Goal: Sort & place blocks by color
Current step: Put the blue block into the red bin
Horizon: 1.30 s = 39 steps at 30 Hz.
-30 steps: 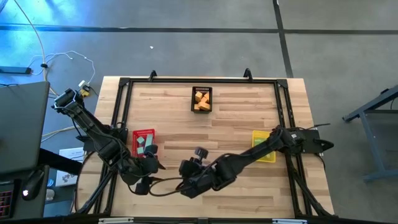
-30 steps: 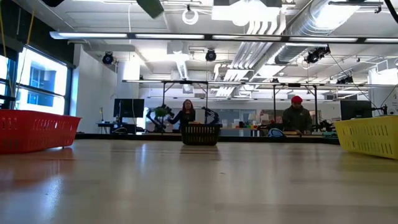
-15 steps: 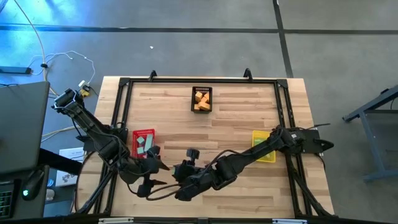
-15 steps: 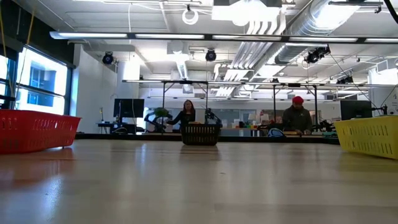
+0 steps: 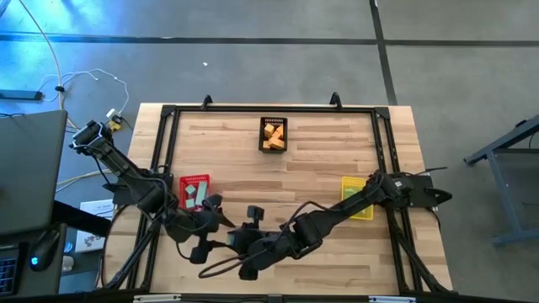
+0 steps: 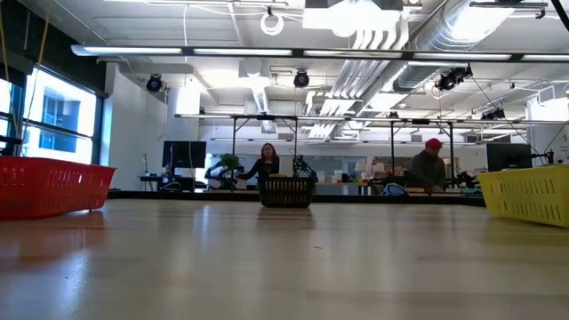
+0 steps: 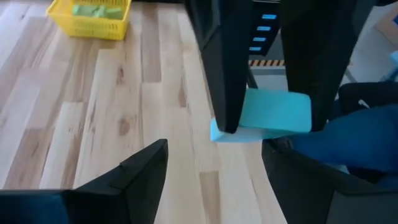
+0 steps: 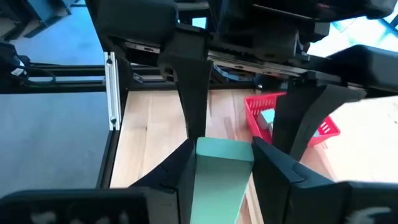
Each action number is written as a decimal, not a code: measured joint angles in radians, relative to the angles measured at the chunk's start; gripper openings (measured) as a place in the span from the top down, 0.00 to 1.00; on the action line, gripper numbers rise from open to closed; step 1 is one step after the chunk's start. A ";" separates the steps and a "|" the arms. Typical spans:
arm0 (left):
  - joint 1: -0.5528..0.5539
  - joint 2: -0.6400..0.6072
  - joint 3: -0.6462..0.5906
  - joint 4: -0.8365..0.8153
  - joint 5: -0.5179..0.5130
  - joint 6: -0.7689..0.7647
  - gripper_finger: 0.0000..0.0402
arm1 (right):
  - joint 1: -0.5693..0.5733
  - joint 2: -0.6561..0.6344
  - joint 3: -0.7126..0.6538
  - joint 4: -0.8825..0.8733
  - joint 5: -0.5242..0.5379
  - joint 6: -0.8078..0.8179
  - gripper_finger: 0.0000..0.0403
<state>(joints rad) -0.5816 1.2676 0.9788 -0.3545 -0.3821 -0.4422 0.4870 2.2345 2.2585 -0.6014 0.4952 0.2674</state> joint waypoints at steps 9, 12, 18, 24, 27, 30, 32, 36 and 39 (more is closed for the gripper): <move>0.001 -0.001 0.000 0.032 0.087 0.050 0.38 | -0.003 0.000 0.000 0.006 0.011 -0.015 0.73; 0.001 0.000 0.000 0.057 0.081 0.069 0.38 | -0.002 0.000 0.000 0.022 0.016 -0.015 0.73; 0.028 0.000 0.000 0.085 0.050 0.071 0.38 | -0.004 0.000 0.000 0.052 0.019 -0.034 0.73; 0.038 0.000 0.000 0.088 0.053 0.072 0.41 | -0.003 0.000 0.000 0.052 0.019 -0.034 0.73; 0.038 0.000 0.000 0.088 0.056 0.079 0.47 | -0.004 0.000 0.000 0.052 0.019 -0.034 0.73; 0.038 0.000 0.000 0.089 0.072 0.079 0.55 | -0.004 0.000 0.000 0.052 0.019 -0.033 0.73; 0.038 0.000 0.000 0.088 0.079 0.086 0.62 | -0.004 0.000 0.000 0.051 0.018 -0.021 0.73; 0.037 0.000 0.000 0.079 0.097 0.090 0.71 | -0.004 0.000 0.000 0.051 0.008 -0.003 0.73; 0.038 0.000 0.000 0.061 0.100 0.095 0.72 | -0.004 0.000 0.000 0.032 0.010 -0.011 0.70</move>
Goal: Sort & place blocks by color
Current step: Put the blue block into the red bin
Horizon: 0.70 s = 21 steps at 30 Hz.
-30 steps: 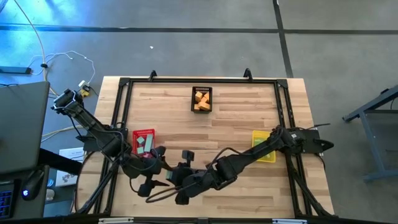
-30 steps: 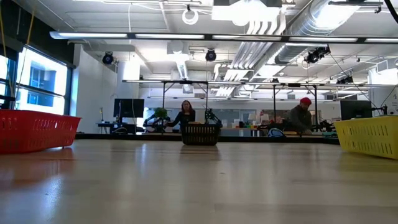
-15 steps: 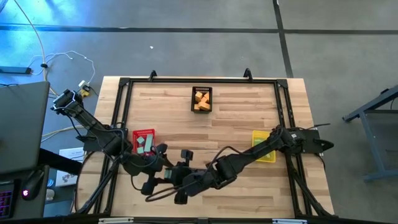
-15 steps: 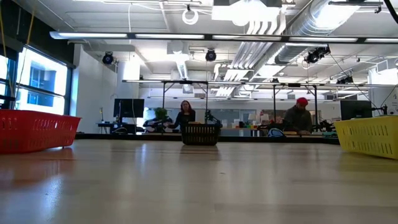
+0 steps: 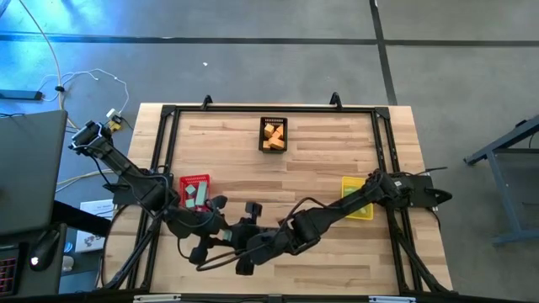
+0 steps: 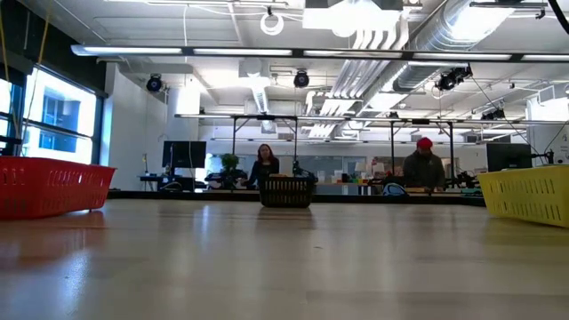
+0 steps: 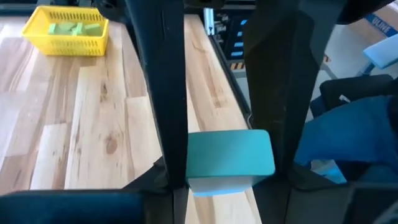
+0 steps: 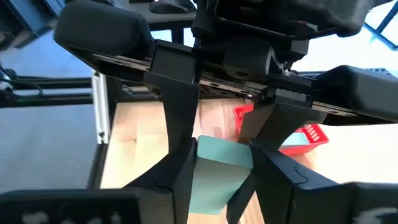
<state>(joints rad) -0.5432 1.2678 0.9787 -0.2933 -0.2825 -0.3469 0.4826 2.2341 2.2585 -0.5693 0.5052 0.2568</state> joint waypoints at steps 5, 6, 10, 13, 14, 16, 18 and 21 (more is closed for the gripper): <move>0.001 0.000 0.003 -0.061 0.006 -0.044 0.72 | -0.002 0.001 0.000 -0.029 0.031 -0.018 0.56; 0.001 0.000 0.005 -0.077 0.007 -0.047 0.72 | -0.003 0.002 0.000 -0.029 0.042 -0.019 0.53; -0.001 -0.026 -0.003 -0.269 0.023 -0.080 0.73 | 0.005 -0.004 -0.001 -0.044 0.059 -0.023 0.45; 0.001 -0.051 0.001 -0.403 0.013 -0.157 0.73 | 0.008 -0.017 0.000 -0.056 0.061 -0.020 0.44; 0.002 -0.051 0.001 -0.446 0.002 -0.180 0.73 | 0.006 -0.022 0.000 -0.067 0.066 -0.019 0.44; 0.001 -0.047 0.001 -0.531 -0.017 -0.233 0.73 | 0.006 -0.027 0.000 -0.075 0.087 -0.019 0.44; 0.001 -0.049 0.000 -0.615 -0.026 -0.279 0.73 | 0.008 -0.037 0.000 -0.082 0.102 -0.022 0.43; 0.008 -0.045 0.000 -0.744 -0.043 -0.351 0.73 | 0.010 -0.038 0.000 -0.090 0.119 -0.032 0.43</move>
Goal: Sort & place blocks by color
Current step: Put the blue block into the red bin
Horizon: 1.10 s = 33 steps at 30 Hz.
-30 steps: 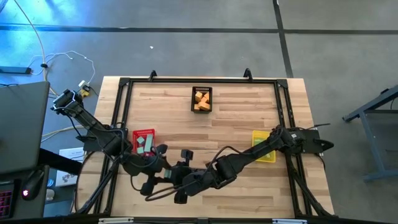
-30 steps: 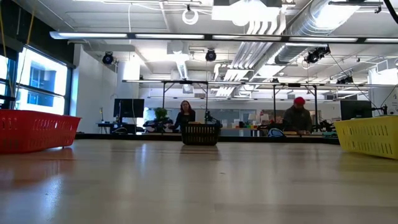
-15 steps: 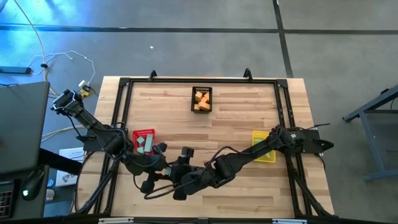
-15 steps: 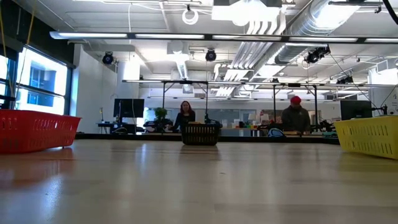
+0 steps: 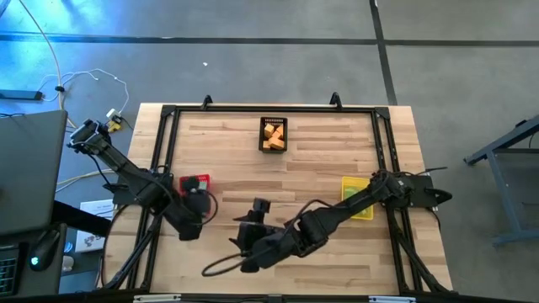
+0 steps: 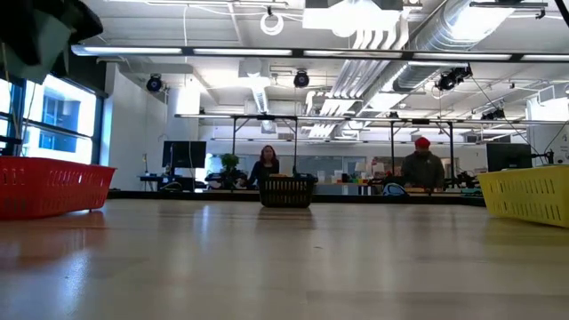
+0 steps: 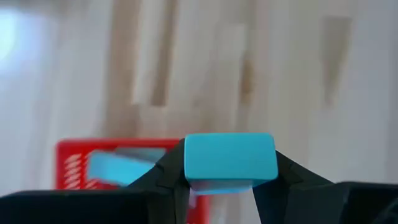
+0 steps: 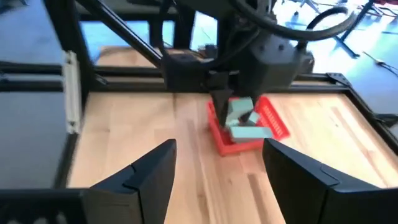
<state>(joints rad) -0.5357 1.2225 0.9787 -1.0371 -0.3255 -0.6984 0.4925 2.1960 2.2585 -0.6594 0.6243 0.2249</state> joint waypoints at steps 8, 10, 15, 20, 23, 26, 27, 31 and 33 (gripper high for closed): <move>0.044 0.007 0.000 -0.216 -0.015 -0.120 0.73 | -0.008 0.000 0.000 -0.068 0.022 0.035 0.43; 0.068 0.012 0.000 -0.236 -0.008 -0.121 0.73 | -0.008 0.000 0.000 -0.073 0.021 0.045 0.43; 0.125 0.013 -0.023 -0.249 0.030 -0.094 0.72 | -0.009 0.000 0.000 -0.104 0.020 0.077 0.43; 0.174 0.014 -0.108 -0.226 0.093 -0.050 0.72 | -0.009 0.000 0.000 -0.139 0.020 0.092 0.43; 0.187 0.014 -0.150 -0.201 0.106 -0.050 0.72 | -0.009 0.000 0.000 -0.148 0.019 0.091 0.43; 0.190 0.014 -0.170 -0.176 0.123 -0.056 0.71 | -0.011 0.000 0.000 -0.147 0.020 0.090 0.43; 0.190 0.014 -0.177 -0.163 0.132 -0.056 0.69 | -0.013 0.000 0.000 -0.147 0.020 0.090 0.43; 0.190 0.014 -0.183 -0.129 0.141 -0.068 0.61 | -0.019 0.000 0.000 -0.159 0.023 0.092 0.43; 0.190 0.014 -0.184 -0.128 0.137 -0.096 0.57 | -0.021 0.000 0.000 -0.165 0.022 0.097 0.43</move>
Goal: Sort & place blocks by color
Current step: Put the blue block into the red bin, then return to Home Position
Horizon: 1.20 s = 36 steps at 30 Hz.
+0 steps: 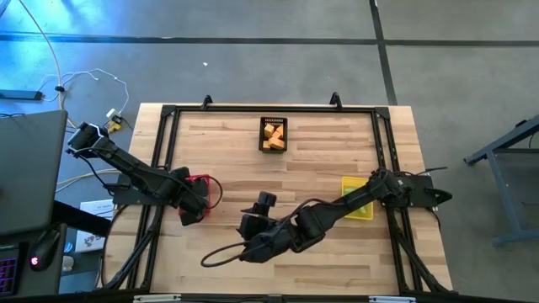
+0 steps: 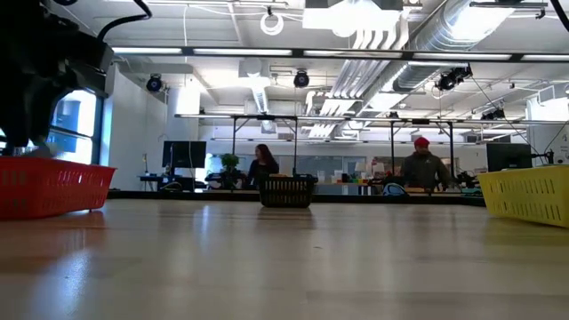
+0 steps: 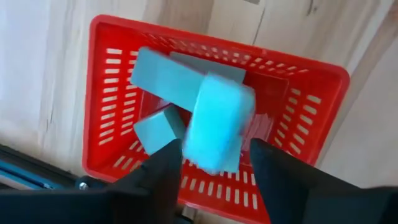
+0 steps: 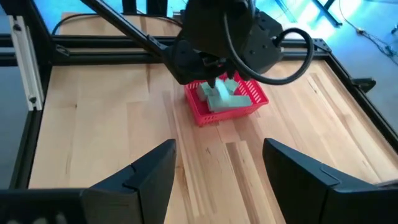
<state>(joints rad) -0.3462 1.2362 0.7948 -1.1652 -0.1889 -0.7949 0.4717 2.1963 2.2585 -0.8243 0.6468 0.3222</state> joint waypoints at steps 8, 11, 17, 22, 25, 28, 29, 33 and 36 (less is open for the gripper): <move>0.000 -0.006 0.000 0.021 -0.016 0.123 0.53 | 0.000 0.000 0.000 -0.026 -0.003 0.018 0.43; 0.000 -0.026 -0.001 0.063 -0.052 0.163 0.53 | 0.000 0.000 0.000 -0.045 -0.003 0.009 0.43; -0.001 -0.137 -0.001 0.240 -0.025 0.252 0.53 | -0.003 -0.002 0.000 -0.186 0.042 0.020 0.43; 0.000 -0.238 0.000 0.374 -0.009 0.328 0.53 | -0.019 -0.023 0.000 -0.410 0.127 0.166 0.44; 0.000 -0.309 -0.021 0.427 -0.028 0.355 0.53 | -0.033 -0.025 0.000 -0.531 0.176 0.261 0.44; 0.000 -0.389 -0.073 0.506 -0.033 0.374 0.53 | -0.046 -0.025 0.000 -0.635 0.203 0.340 0.44; 0.000 -0.419 -0.098 0.532 -0.032 0.388 0.53 | -0.050 -0.025 0.000 -0.667 0.205 0.364 0.44; 0.000 -0.529 -0.201 0.663 -0.023 0.414 0.53 | -0.067 -0.025 -0.001 -0.746 0.198 0.419 0.44; 0.000 -0.603 -0.275 0.751 -0.004 0.414 0.53 | -0.079 -0.025 -0.001 -0.744 0.176 0.387 0.44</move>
<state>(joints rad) -0.3462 0.6336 0.5199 -0.4146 -0.1927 -0.3809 0.3930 2.1712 2.2578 -1.5683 0.8227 0.7092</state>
